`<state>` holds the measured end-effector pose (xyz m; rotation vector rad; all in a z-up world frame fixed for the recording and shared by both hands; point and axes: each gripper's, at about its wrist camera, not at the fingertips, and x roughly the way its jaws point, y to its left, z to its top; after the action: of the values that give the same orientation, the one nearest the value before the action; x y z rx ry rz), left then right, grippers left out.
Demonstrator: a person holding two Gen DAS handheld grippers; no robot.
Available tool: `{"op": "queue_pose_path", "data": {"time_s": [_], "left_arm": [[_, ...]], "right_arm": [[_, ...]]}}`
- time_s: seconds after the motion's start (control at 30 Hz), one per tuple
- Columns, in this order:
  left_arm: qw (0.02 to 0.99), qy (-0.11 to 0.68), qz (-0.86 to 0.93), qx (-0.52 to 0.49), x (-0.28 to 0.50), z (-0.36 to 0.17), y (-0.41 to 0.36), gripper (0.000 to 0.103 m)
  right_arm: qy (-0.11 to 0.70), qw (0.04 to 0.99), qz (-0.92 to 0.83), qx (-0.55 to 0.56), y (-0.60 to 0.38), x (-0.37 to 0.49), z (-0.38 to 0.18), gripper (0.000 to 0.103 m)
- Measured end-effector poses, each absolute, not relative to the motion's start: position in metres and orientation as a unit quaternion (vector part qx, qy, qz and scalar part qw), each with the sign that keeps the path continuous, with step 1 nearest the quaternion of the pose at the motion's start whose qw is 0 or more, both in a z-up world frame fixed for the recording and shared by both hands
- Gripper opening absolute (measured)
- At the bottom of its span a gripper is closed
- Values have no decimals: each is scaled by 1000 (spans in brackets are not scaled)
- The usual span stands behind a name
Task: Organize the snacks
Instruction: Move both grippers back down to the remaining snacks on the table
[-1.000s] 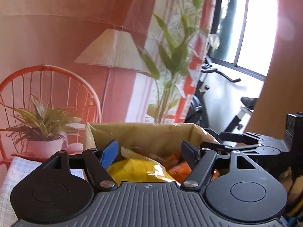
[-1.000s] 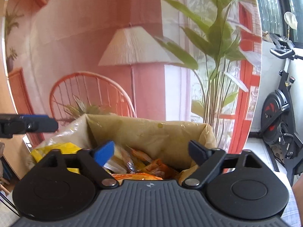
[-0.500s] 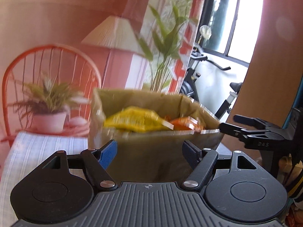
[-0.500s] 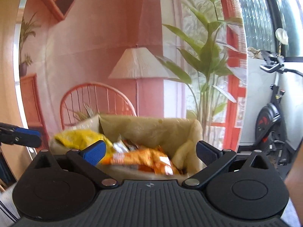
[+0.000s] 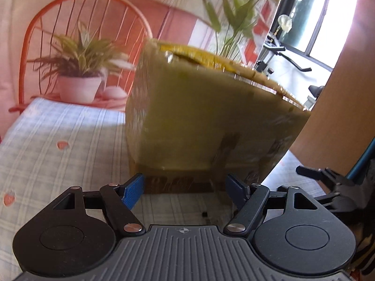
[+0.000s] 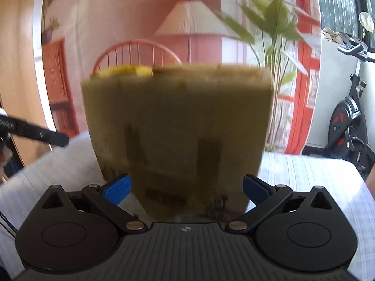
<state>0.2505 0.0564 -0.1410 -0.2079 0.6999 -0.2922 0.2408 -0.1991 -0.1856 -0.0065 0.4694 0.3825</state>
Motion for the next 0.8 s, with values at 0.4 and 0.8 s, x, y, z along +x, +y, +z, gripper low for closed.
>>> {"op": "queue_pose_path", "data": {"time_s": [0.4,0.8], "left_arm": [[907,385,-129,-109,246,-179,48,78],[900,402,-137,-100,243,-189,35,77]], "right_arm": [[288,924,248,-51,-175,250,-243,60],[313,915,255,-26,-173,262,-255,74]]}}
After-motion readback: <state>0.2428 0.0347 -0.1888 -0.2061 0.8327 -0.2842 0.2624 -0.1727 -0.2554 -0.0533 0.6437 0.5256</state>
